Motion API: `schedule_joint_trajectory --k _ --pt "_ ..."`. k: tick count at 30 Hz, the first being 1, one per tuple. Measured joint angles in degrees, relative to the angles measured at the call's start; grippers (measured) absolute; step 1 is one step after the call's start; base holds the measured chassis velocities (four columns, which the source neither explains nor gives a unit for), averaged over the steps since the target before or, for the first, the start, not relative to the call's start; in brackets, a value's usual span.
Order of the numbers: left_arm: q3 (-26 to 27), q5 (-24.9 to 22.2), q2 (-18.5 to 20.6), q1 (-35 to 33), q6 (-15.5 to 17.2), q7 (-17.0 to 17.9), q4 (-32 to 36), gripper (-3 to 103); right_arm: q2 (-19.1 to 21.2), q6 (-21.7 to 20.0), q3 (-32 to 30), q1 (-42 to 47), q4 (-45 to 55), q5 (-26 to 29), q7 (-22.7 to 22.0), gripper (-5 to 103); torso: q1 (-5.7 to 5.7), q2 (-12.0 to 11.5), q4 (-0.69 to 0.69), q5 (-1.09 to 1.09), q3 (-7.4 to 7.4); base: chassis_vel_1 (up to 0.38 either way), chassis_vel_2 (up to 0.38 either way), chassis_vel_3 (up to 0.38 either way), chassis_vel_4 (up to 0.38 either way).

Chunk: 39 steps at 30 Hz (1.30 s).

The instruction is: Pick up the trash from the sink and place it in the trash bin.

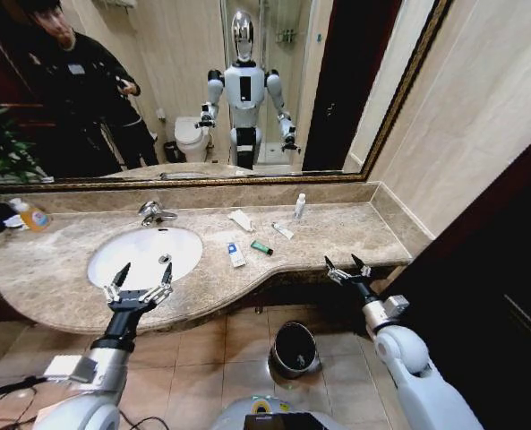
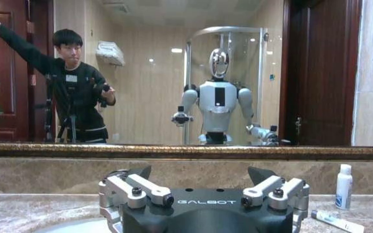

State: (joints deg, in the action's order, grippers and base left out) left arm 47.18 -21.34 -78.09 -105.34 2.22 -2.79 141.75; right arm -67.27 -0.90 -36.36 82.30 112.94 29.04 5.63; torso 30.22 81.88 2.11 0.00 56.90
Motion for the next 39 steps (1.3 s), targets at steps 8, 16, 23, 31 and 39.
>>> schedule_joint_trajectory --k 8,16,23,31,39 --pt "0.0 0.0 0.0 0.0 0.0 0.0 0.0 100 0.3 0.2 0.2 -0.5 -0.7 0.0 0.0 100 0.0 0.0 0.0 0.01 0.0 0.0 0.0 0.0 0.0" --pt "0.0 0.0 0.0 0.0 0.0 0.0 0.0 100 1.1 0.2 0.3 -1.2 -1.4 0.5 0.1 100 0.0 0.0 0.0 0.0 0.0 0.0 0.0 0.0 0.0" --pt "0.0 0.0 0.0 0.0 0.0 0.0 0.0 100 1.2 0.3 0.4 -1.2 -1.8 0.5 0.4 100 0.0 0.0 0.0 0.0 0.0 0.0 0.0 0.0 0.0" --pt "0.0 0.0 0.0 0.0 0.0 0.0 0.0 100 1.1 0.1 0.9 -1.7 -1.8 0.0 0.8 100 0.0 0.0 0.0 0.0 0.0 0.0 0.0 0.0 0.0" --pt "0.0 0.0 0.0 0.0 0.0 0.0 0.0 100 1.0 -0.2 1.4 -2.5 -2.5 -0.3 1.0 100 0.0 0.0 0.0 0.0 0.0 0.0 0.0 0.0 0.0"
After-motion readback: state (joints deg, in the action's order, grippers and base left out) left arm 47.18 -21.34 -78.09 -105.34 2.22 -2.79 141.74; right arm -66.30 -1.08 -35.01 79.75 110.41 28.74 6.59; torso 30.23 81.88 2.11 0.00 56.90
